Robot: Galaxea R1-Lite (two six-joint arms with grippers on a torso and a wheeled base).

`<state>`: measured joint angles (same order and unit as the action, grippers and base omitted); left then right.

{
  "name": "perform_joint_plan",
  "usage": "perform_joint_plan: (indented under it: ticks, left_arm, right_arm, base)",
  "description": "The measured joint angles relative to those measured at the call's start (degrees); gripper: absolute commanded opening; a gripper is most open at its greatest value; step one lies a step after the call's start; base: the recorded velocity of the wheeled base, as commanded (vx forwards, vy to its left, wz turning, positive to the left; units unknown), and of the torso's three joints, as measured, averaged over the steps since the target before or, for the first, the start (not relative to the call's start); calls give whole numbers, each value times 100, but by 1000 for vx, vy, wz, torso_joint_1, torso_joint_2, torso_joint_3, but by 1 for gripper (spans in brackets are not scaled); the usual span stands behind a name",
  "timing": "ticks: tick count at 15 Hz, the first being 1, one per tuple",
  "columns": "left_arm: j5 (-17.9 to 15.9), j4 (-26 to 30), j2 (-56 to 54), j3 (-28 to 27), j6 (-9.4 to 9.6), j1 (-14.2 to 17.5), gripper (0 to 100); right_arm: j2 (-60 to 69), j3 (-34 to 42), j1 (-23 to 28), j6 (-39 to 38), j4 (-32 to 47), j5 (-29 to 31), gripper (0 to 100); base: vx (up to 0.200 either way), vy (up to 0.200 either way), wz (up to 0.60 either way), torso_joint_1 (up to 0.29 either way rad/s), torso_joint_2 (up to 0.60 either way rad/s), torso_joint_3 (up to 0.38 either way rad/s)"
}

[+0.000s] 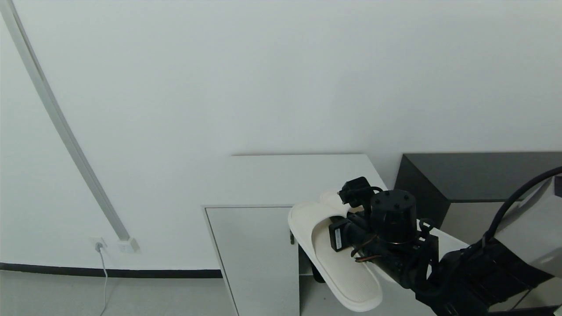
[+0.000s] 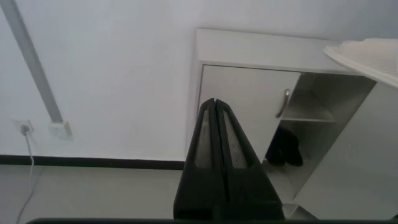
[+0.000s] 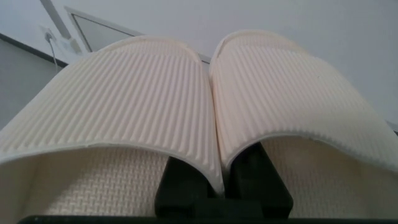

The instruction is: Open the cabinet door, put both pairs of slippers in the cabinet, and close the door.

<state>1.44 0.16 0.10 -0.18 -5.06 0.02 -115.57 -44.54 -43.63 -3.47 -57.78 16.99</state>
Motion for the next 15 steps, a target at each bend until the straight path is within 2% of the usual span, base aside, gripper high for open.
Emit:
perform_joint_plan:
  ticks: [15]
  left_arm:
    - [-5,2,0,0,-2,0,0]
  right_arm:
    - [-141,15,67,-2,-246,-50,0]
  base:
    - [0,0,0,0,0,0]
